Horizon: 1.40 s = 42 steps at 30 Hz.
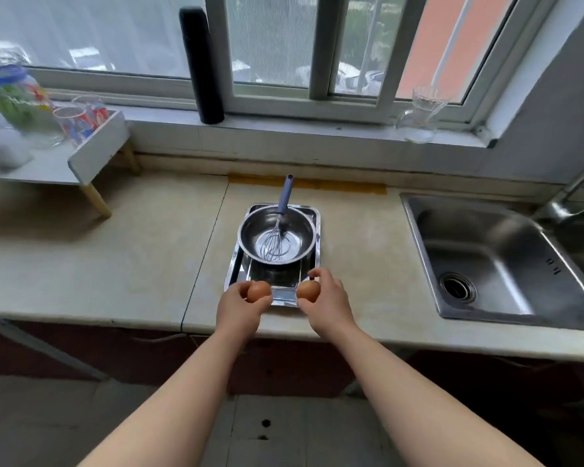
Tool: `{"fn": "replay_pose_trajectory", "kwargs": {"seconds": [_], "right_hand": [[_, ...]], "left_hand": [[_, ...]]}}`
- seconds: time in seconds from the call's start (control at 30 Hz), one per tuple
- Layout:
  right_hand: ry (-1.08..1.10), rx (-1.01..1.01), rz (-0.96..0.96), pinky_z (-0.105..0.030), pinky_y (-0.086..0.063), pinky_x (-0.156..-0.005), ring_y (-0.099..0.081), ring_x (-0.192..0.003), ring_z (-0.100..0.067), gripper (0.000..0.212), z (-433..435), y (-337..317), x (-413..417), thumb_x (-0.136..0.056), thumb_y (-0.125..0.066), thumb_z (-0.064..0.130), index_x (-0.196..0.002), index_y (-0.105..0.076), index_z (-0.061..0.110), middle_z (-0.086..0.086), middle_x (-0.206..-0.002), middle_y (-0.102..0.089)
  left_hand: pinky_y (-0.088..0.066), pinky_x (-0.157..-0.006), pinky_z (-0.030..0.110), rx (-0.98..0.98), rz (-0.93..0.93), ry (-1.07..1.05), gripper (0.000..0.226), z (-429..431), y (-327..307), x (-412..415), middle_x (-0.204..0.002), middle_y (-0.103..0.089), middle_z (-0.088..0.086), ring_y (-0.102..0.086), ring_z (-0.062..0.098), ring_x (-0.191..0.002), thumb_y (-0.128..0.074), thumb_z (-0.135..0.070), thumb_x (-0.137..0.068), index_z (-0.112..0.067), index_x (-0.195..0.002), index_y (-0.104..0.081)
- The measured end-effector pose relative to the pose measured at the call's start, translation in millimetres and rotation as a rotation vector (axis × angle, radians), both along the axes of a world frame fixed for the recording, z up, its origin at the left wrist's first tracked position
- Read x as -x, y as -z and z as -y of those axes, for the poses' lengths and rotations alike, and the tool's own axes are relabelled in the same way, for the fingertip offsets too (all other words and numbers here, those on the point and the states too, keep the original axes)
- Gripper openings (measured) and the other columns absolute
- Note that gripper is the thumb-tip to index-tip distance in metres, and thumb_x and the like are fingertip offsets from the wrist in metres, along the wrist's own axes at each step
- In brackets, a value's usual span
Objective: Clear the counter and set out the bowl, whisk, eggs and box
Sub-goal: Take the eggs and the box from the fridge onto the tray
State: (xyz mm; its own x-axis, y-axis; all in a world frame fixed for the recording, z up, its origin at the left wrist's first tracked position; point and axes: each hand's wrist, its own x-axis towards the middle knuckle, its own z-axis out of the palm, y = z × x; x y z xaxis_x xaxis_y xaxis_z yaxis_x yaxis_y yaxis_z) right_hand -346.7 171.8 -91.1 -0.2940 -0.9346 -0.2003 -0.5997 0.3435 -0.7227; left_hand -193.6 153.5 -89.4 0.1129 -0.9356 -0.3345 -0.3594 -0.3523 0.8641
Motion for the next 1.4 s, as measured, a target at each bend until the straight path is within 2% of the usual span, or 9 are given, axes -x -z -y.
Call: {"fn": "replay_pose_trajectory", "kwargs": {"seconds": [0.17, 0.37, 0.53, 0.63, 0.8, 0.93, 1.1, 1.27, 1.4], "right_hand": [[0.039, -0.068, -0.032, -0.034, -0.046, -0.091, -0.052, -0.107, -0.024, 0.049, 28.9, 23.1, -3.4, -0.074, -0.075, 0.026, -0.112, -0.045, 0.018, -0.003, -0.117, -0.052], [0.08, -0.131, -0.111, -0.031, -0.041, -0.082, -0.052, -0.103, -0.024, 0.05, 54.1, 40.9, -8.6, -0.069, -0.079, 0.03, -0.096, -0.039, 0.023, -0.003, -0.111, -0.055], [0.074, -0.178, -0.164, -0.03, -0.038, -0.086, -0.048, -0.11, -0.024, 0.05, 64.2, 47.9, -12.0, -0.071, -0.077, 0.029, -0.109, -0.046, 0.017, -0.004, -0.116, -0.053], [0.071, -0.205, -0.206, -0.03, -0.037, -0.091, -0.045, -0.112, -0.025, 0.049, 67.9, 49.8, -16.4, -0.072, -0.074, 0.026, -0.111, -0.047, 0.015, -0.004, -0.118, -0.052], [0.099, -0.258, -0.221, -0.03, -0.035, -0.097, -0.042, -0.116, -0.027, 0.047, 66.7, 50.3, -23.6, -0.073, -0.069, 0.023, -0.114, -0.047, 0.015, -0.007, -0.123, -0.049], [0.118, -0.317, -0.206, -0.03, -0.031, -0.103, -0.037, -0.123, -0.029, 0.051, 64.6, 44.5, -30.3, -0.077, -0.064, 0.019, -0.124, -0.045, 0.013, -0.01, -0.131, -0.041], [0.171, -0.332, -0.137, -0.03, -0.026, -0.109, -0.032, -0.129, -0.03, 0.058, 58.7, 37.6, -36.3, -0.079, -0.061, 0.015, -0.134, -0.04, 0.013, -0.011, -0.139, -0.035], [0.227, -0.325, -0.113, -0.033, -0.028, -0.111, -0.033, -0.13, -0.03, 0.066, 49.0, 29.3, -39.1, -0.08, -0.061, 0.014, -0.141, -0.035, 0.013, -0.011, -0.142, -0.035], [0.289, -0.304, -0.097, -0.034, -0.029, -0.11, -0.034, -0.13, -0.031, 0.063, 39.6, 21.4, -40.4, -0.081, -0.059, 0.013, -0.14, -0.037, 0.011, -0.013, -0.141, -0.036]], "left_hand": [[-0.046, -0.089, 0.03, -0.044, 0.062, 0.029, 0.056, 26.9, 24.8, 2.0, -0.115, -0.064, 0.007, -0.06, 0.02, -0.095, -0.079, -0.015, -0.073, -0.01, -0.123, -0.055], [-0.045, -0.088, 0.027, -0.074, 0.115, 0.15, 0.062, 62.8, 42.3, 7.3, -0.122, -0.062, 0.006, -0.059, 0.02, -0.104, -0.08, -0.016, -0.071, -0.013, -0.128, -0.055], [-0.039, -0.082, 0.022, -0.097, 0.163, 0.288, 0.061, 79.7, 49.5, 7.5, -0.121, -0.061, 0.007, -0.055, 0.014, -0.098, -0.076, -0.008, -0.073, -0.01, -0.13, -0.053], [-0.041, -0.08, 0.023, -0.098, 0.201, 0.36, 0.054, 86.2, 52.9, 3.6, -0.115, -0.062, 0.006, -0.055, 0.014, -0.094, -0.074, -0.007, -0.071, -0.01, -0.122, -0.058], [-0.045, -0.087, 0.025, -0.106, 0.235, 0.486, 0.052, 90.3, 54.2, 1.1, -0.119, -0.052, 0.006, -0.058, 0.019, -0.1, -0.075, -0.011, -0.066, -0.015, -0.116, -0.059], [-0.047, -0.089, 0.028, -0.12, 0.239, 0.564, 0.057, 93.2, 52.1, -0.3, -0.118, -0.055, 0.004, -0.058, 0.02, -0.103, -0.076, -0.011, -0.064, -0.017, -0.118, -0.059], [-0.051, -0.093, 0.04, -0.108, 0.232, 0.577, 0.06, 93.4, 50.6, -0.8, -0.116, -0.062, 0.003, -0.061, 0.023, -0.106, -0.073, -0.02, -0.063, -0.024, -0.121, -0.061], [-0.045, -0.102, 0.036, -0.087, 0.184, 0.564, 0.061, 90.8, 42.5, -2.9, -0.13, -0.057, 0.005, -0.056, 0.022, -0.116, -0.069, -0.013, -0.076, -0.014, -0.135, -0.052], [-0.051, -0.09, 0.038, -0.038, 0.151, 0.538, 0.044, 87.9, 34.9, 0.0, -0.115, -0.066, 0.008, -0.063, 0.024, -0.101, -0.061, -0.017, -0.075, -0.016, -0.119, -0.062]]}}
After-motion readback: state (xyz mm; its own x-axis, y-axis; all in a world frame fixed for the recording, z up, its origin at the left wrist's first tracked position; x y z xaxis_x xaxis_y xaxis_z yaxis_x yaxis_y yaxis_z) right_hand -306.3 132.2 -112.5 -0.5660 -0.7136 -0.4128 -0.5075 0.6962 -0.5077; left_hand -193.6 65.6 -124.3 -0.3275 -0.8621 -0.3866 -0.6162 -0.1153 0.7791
